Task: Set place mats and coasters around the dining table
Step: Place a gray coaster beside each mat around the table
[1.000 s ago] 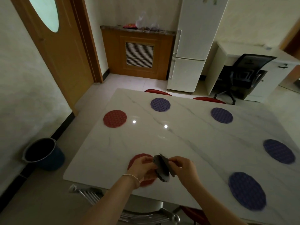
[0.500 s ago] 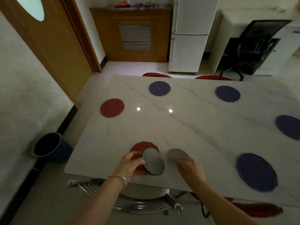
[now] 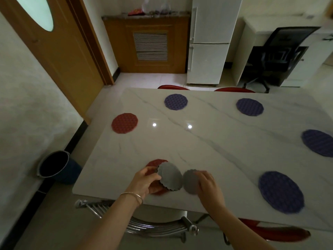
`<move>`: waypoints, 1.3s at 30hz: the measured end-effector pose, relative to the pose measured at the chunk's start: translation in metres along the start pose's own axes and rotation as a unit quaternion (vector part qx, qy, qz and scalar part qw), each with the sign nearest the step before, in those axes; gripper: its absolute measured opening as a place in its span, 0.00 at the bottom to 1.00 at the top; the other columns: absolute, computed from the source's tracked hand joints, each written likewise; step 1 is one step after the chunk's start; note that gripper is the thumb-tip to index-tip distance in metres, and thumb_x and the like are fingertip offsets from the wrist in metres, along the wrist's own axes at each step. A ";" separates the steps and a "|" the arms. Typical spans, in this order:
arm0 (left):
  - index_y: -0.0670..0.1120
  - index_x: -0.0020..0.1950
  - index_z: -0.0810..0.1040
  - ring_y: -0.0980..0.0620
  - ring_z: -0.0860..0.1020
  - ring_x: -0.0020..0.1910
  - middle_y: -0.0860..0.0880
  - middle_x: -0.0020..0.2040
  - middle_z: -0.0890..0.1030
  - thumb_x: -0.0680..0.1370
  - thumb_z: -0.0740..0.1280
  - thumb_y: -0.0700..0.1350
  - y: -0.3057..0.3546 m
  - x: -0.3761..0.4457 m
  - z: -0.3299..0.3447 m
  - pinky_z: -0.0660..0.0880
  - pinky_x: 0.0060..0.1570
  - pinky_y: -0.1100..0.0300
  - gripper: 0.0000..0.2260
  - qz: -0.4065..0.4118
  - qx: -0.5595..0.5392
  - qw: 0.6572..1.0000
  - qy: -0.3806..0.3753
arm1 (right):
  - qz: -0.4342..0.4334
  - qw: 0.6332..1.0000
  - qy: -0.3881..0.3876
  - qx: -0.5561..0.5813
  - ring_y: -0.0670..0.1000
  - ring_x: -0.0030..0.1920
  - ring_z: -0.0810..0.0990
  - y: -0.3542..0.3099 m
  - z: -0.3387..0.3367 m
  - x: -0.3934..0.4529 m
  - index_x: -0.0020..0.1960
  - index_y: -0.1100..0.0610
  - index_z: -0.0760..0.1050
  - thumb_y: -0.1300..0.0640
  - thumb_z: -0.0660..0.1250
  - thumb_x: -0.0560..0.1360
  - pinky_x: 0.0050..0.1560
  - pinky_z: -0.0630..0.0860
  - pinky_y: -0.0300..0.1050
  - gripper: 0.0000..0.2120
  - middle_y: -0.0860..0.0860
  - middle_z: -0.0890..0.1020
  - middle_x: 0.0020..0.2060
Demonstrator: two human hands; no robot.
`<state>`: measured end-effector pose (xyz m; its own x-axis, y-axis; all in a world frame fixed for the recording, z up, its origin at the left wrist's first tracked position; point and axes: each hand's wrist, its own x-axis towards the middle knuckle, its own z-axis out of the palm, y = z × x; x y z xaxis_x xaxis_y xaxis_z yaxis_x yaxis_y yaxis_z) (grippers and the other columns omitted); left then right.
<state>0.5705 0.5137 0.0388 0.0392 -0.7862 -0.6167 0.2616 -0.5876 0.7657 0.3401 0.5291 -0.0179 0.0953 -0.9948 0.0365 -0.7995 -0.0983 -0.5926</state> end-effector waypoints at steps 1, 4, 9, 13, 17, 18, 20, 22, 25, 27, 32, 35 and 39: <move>0.40 0.52 0.77 0.38 0.80 0.47 0.37 0.48 0.81 0.72 0.67 0.30 0.001 0.001 0.005 0.80 0.47 0.44 0.11 0.005 -0.005 1.000 -0.004 | 0.002 0.998 0.034 0.045 0.49 0.56 0.74 -0.012 -0.010 0.003 0.63 0.52 0.71 0.58 0.61 0.77 0.51 0.76 0.42 0.15 0.49 0.74 0.59; 0.39 0.52 0.77 0.40 0.82 0.42 0.38 0.44 0.83 0.72 0.67 0.31 0.006 0.004 0.029 0.81 0.44 0.46 0.10 0.020 -0.014 0.999 -0.045 | -0.028 0.994 0.037 0.103 0.43 0.52 0.74 -0.047 -0.038 0.013 0.62 0.46 0.70 0.47 0.62 0.76 0.47 0.72 0.35 0.15 0.45 0.73 0.58; 0.40 0.54 0.76 0.46 0.83 0.36 0.42 0.37 0.85 0.74 0.66 0.32 0.019 0.013 0.100 0.79 0.32 0.56 0.10 0.046 0.040 0.988 -0.143 | -0.028 0.999 0.032 0.019 0.47 0.58 0.72 -0.045 -0.084 0.011 0.61 0.46 0.71 0.41 0.69 0.69 0.56 0.75 0.45 0.24 0.45 0.73 0.61; 0.42 0.56 0.76 0.44 0.85 0.42 0.42 0.41 0.86 0.73 0.66 0.34 0.020 0.011 0.166 0.80 0.38 0.55 0.12 0.046 0.075 0.970 -0.226 | 0.024 0.993 0.103 0.054 0.52 0.51 0.79 -0.009 -0.134 0.002 0.55 0.52 0.78 0.52 0.72 0.70 0.50 0.79 0.49 0.15 0.50 0.79 0.55; 0.41 0.58 0.75 0.41 0.84 0.45 0.40 0.44 0.85 0.73 0.66 0.33 0.014 0.007 0.229 0.81 0.41 0.53 0.14 0.026 0.067 0.958 -0.277 | 0.031 0.989 0.135 0.057 0.42 0.42 0.78 0.033 -0.176 -0.007 0.51 0.51 0.80 0.53 0.73 0.69 0.42 0.75 0.29 0.12 0.42 0.78 0.46; 0.41 0.58 0.75 0.42 0.84 0.45 0.40 0.45 0.85 0.73 0.67 0.33 0.012 0.007 0.244 0.81 0.41 0.54 0.14 0.026 0.072 0.956 -0.283 | 0.036 0.988 0.138 0.067 0.39 0.40 0.76 0.044 -0.185 -0.008 0.51 0.50 0.79 0.52 0.74 0.68 0.39 0.72 0.25 0.12 0.39 0.76 0.44; 0.41 0.58 0.75 0.41 0.84 0.47 0.39 0.47 0.85 0.72 0.69 0.35 0.007 0.009 0.275 0.81 0.42 0.53 0.15 0.036 0.096 0.952 -0.290 | 0.057 0.982 0.153 0.097 0.36 0.39 0.76 0.071 -0.198 -0.007 0.51 0.48 0.78 0.54 0.74 0.68 0.38 0.70 0.22 0.13 0.36 0.74 0.40; 0.41 0.59 0.75 0.42 0.84 0.47 0.39 0.48 0.85 0.72 0.71 0.36 -0.002 0.015 0.313 0.81 0.43 0.52 0.16 0.037 0.110 0.951 -0.286 | 0.083 0.975 0.159 0.132 0.39 0.39 0.78 0.109 -0.210 -0.003 0.49 0.48 0.79 0.56 0.74 0.68 0.40 0.73 0.27 0.10 0.39 0.76 0.40; 0.41 0.59 0.74 0.42 0.83 0.47 0.39 0.48 0.84 0.73 0.71 0.36 -0.011 0.023 0.350 0.81 0.46 0.51 0.16 0.032 0.121 0.953 -0.276 | 0.093 0.971 0.157 0.156 0.44 0.40 0.80 0.148 -0.224 0.006 0.46 0.48 0.80 0.58 0.71 0.70 0.42 0.77 0.35 0.07 0.44 0.81 0.40; 0.41 0.59 0.74 0.41 0.83 0.49 0.37 0.51 0.83 0.73 0.70 0.35 -0.021 0.029 0.382 0.80 0.51 0.48 0.16 0.028 0.125 0.957 -0.262 | 0.091 0.970 0.163 0.154 0.44 0.38 0.79 0.181 -0.238 0.010 0.46 0.49 0.80 0.60 0.68 0.72 0.40 0.75 0.32 0.07 0.45 0.82 0.39; 0.40 0.59 0.73 0.39 0.82 0.49 0.34 0.52 0.82 0.74 0.68 0.33 -0.044 0.036 0.458 0.80 0.52 0.47 0.15 0.019 0.148 0.956 -0.252 | 0.135 0.959 0.163 0.188 0.43 0.35 0.80 0.247 -0.275 0.007 0.48 0.52 0.78 0.61 0.66 0.74 0.36 0.77 0.34 0.06 0.45 0.81 0.37; 0.40 0.58 0.74 0.41 0.83 0.46 0.37 0.48 0.83 0.74 0.67 0.33 -0.058 0.037 0.488 0.82 0.45 0.51 0.14 0.013 0.136 0.960 -0.246 | 0.144 0.956 0.157 0.201 0.41 0.34 0.79 0.275 -0.296 0.003 0.47 0.54 0.78 0.62 0.67 0.73 0.32 0.74 0.27 0.06 0.48 0.82 0.37; 0.41 0.56 0.74 0.42 0.84 0.44 0.39 0.43 0.85 0.73 0.69 0.34 -0.074 0.036 0.504 0.81 0.39 0.55 0.13 -0.005 0.108 0.966 -0.233 | 0.141 0.965 0.128 0.180 0.47 0.38 0.80 0.294 -0.312 -0.001 0.48 0.55 0.78 0.63 0.66 0.73 0.35 0.73 0.29 0.06 0.49 0.82 0.37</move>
<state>0.0665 0.4322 0.0517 -0.4145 -0.7511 -0.5139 0.0503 -0.5827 0.8111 -0.0801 0.4930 0.0589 -0.2827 -0.9592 0.0028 -0.5099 0.1477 -0.8475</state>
